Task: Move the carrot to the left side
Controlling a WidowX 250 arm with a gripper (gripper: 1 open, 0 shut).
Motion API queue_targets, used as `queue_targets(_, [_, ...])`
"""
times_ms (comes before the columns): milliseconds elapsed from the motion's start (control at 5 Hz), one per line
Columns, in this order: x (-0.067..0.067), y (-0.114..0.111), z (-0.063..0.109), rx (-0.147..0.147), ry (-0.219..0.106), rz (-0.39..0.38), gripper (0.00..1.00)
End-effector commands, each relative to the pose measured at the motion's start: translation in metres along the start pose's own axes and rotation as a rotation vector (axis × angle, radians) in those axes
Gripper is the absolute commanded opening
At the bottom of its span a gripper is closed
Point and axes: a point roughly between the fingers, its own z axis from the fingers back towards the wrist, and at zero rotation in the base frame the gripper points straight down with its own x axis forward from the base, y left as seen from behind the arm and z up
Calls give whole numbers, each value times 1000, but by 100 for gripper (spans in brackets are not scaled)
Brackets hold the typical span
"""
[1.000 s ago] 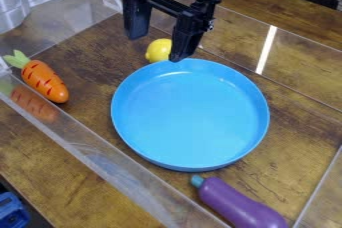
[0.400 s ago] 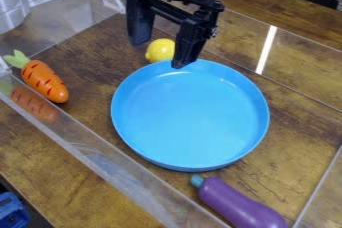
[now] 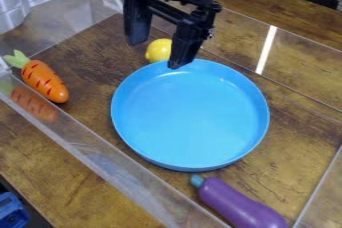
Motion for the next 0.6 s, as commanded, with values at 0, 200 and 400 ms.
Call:
queue_targets(0, [2,6,26,-6,-88,16,100])
queue_targets(200, [3,7,28,-10,-94,17,100])
queue_targets(400, [3,8,30,-17,-97,23,100])
